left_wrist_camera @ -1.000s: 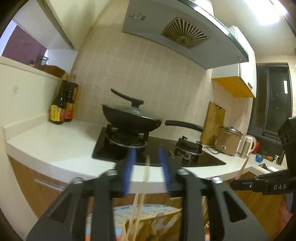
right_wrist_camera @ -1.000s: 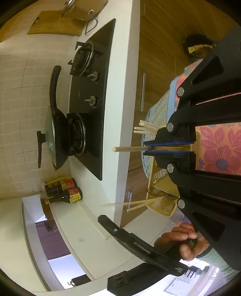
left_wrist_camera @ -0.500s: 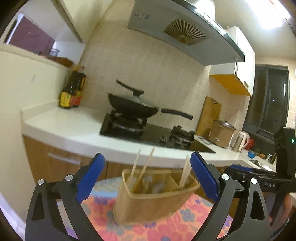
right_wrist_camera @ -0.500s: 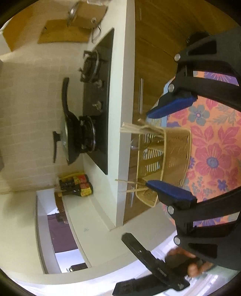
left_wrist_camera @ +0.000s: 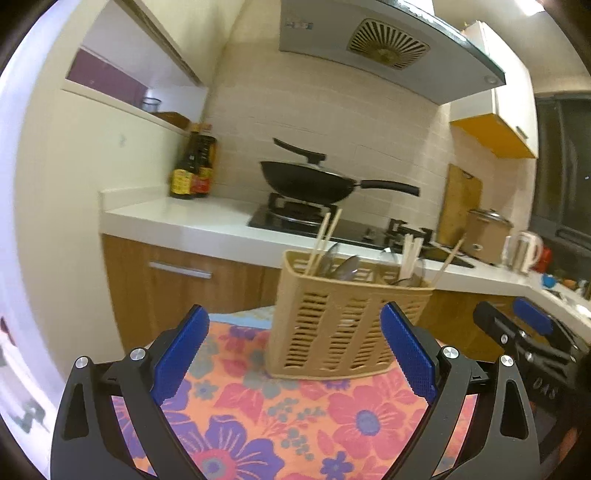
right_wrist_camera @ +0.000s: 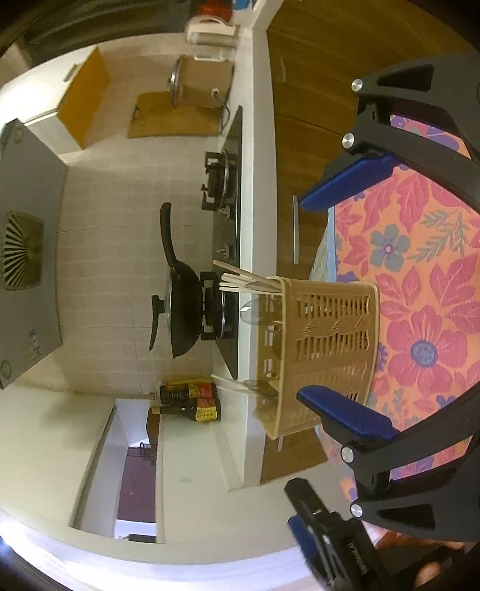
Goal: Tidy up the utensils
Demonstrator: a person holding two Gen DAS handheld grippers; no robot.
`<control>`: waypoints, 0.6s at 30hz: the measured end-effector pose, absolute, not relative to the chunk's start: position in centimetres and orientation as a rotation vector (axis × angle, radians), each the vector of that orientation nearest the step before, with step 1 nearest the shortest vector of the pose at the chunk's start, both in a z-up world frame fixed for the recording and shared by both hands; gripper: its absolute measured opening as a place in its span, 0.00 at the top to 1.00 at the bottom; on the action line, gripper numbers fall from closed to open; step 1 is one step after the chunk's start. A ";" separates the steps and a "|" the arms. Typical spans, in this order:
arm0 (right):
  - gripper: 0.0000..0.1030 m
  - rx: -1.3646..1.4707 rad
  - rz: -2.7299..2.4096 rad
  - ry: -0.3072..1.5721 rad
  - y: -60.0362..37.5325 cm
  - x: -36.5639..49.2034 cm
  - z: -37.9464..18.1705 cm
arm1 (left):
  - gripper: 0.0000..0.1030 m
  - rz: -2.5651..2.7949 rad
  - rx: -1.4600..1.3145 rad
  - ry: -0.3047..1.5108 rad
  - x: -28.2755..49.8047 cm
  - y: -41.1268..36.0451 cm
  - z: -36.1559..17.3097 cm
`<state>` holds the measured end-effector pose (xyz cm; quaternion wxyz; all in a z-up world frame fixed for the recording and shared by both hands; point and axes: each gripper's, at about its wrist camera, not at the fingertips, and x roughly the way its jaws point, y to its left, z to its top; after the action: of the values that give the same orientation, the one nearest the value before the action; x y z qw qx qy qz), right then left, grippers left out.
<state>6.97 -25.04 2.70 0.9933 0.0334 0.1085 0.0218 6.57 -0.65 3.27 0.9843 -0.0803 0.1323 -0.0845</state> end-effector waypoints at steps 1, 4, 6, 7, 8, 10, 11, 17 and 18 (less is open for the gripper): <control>0.12 0.055 0.040 0.208 -24.7 6.9 2.2 | 0.11 -0.159 -0.161 0.263 6.5 -0.7 2.9; 0.09 0.042 0.044 0.197 -24.2 6.6 1.3 | 0.11 -0.133 -0.142 0.259 6.1 -1.1 2.2; 0.08 0.048 0.051 0.198 -24.2 6.8 1.0 | 0.11 -0.117 -0.114 0.251 5.8 -1.4 1.6; 0.08 0.056 0.053 0.200 -24.2 6.9 0.7 | 0.11 -0.105 -0.102 0.244 5.6 -1.5 1.4; 0.08 0.065 0.055 0.205 -24.3 7.0 0.4 | 0.11 -0.093 -0.087 0.237 5.5 -1.7 1.1; 0.08 0.077 0.055 0.222 -24.5 7.3 -0.3 | 0.10 -0.075 -0.066 0.234 5.4 -1.7 0.7; 0.08 0.074 0.053 0.227 -24.6 7.5 -0.6 | 0.10 -0.064 -0.060 0.242 5.5 -1.7 0.4; 0.08 0.081 0.038 0.292 -25.8 9.3 -1.9 | 0.10 -0.053 -0.096 0.251 5.8 -1.0 0.5; 0.08 0.088 0.034 0.296 -25.9 9.4 -1.9 | 0.10 -0.048 -0.096 0.254 5.9 -0.9 0.4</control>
<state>9.39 -25.92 -1.91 0.9880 0.0440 0.1472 0.0170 5.88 -0.94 0.44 0.9905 -0.0481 0.1266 -0.0241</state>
